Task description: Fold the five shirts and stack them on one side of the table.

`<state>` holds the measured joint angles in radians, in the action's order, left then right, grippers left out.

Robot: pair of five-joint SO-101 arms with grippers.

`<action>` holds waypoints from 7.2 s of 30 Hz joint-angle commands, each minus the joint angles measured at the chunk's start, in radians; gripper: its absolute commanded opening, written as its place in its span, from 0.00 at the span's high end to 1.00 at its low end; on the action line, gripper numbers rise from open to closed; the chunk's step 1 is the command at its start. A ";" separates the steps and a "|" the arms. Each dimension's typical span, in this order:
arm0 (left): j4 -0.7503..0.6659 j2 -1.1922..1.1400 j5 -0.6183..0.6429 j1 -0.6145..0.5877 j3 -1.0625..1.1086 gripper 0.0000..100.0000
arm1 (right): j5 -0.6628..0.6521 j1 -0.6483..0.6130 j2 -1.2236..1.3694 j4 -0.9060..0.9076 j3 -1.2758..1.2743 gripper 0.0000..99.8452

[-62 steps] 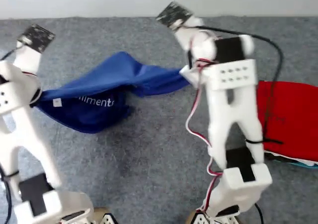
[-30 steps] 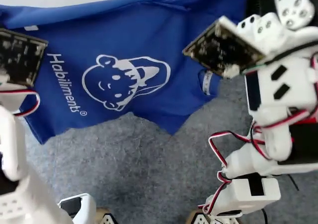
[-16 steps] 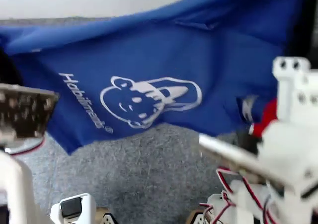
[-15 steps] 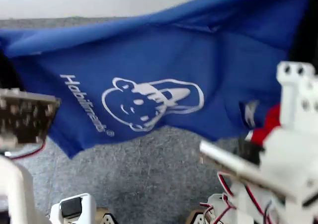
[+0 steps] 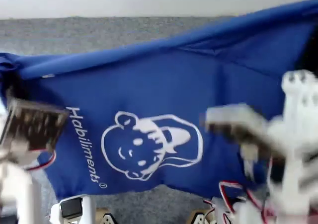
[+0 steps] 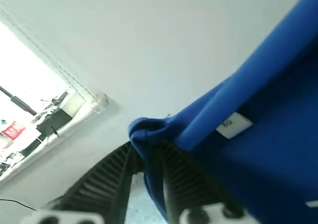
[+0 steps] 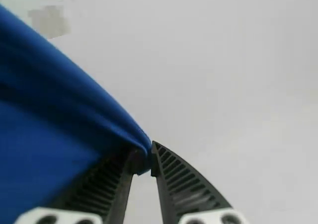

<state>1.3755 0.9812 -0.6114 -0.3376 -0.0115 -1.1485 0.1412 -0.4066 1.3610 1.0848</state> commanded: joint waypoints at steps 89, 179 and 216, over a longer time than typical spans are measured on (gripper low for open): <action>0.336 -1.407 -0.172 0.002 -0.257 0.95 | 0.405 -0.390 0.094 0.432 -1.376 0.95; 0.155 -1.895 0.236 0.003 -0.929 0.98 | 0.552 -0.410 0.625 0.013 -1.588 0.99; 0.377 -1.243 0.293 0.534 -0.437 0.92 | 0.531 0.131 -0.366 0.424 -1.476 0.99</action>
<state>1.7361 -0.3261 -0.3261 0.0997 -0.4780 -0.5992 0.1473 -0.7227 1.7400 -0.4634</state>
